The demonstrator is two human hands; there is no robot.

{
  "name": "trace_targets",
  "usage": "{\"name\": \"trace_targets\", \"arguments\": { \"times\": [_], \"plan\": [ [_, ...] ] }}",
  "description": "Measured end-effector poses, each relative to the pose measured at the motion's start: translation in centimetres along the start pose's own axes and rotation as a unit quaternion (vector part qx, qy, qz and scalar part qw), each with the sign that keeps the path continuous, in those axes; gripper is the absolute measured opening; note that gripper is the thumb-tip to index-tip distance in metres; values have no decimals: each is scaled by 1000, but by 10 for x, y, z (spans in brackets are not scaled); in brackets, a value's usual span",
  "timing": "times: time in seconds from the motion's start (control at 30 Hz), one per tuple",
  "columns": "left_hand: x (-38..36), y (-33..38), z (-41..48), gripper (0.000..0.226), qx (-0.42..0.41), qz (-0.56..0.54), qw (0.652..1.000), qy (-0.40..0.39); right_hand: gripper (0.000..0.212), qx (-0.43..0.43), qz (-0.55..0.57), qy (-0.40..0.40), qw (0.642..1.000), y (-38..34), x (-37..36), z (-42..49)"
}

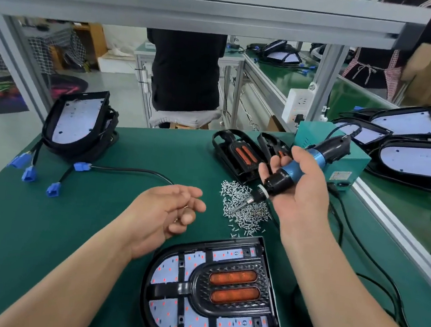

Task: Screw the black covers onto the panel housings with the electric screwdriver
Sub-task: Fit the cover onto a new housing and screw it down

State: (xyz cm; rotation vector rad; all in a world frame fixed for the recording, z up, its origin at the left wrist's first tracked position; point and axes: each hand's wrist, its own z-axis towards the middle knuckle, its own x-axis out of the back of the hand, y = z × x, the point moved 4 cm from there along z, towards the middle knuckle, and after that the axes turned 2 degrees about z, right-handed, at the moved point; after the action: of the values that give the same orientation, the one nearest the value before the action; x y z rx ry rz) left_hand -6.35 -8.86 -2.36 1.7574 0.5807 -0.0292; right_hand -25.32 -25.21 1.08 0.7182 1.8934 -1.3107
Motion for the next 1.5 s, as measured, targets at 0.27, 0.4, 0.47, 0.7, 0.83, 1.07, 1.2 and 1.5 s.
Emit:
{"name": "trace_targets", "arguments": {
  "times": [0.27,0.4,0.47,0.7,0.83,1.07,1.2,1.5],
  "plan": [
    [-5,0,0,35,-14,26,997,-68,29,50,44,-73,995,8,-12,-5],
    [-4,-2,-2,33,-17,50,995,-87,38,50,53,-70,995,11,-8,-7],
    [-3,-2,-1,33,-13,56,994,-95,35,53,54,-70,995,11,-8,-7],
    [-4,-3,-1,32,-17,76,989,-123,26,66,60,-111,990,15,-8,-11],
    [-2,-2,0,32,-13,88,990,-107,23,72,51,-125,988,14,-10,-11],
    [-5,-2,0,13,-19,69,994,-84,22,73,85,-129,985,12,-12,-14],
    [-4,-2,-1,26,-16,69,993,-94,19,69,94,-137,984,11,-15,-19],
    [-8,-2,-3,18,-16,80,990,-118,16,63,120,-159,978,7,-22,-27]
  ]
}}
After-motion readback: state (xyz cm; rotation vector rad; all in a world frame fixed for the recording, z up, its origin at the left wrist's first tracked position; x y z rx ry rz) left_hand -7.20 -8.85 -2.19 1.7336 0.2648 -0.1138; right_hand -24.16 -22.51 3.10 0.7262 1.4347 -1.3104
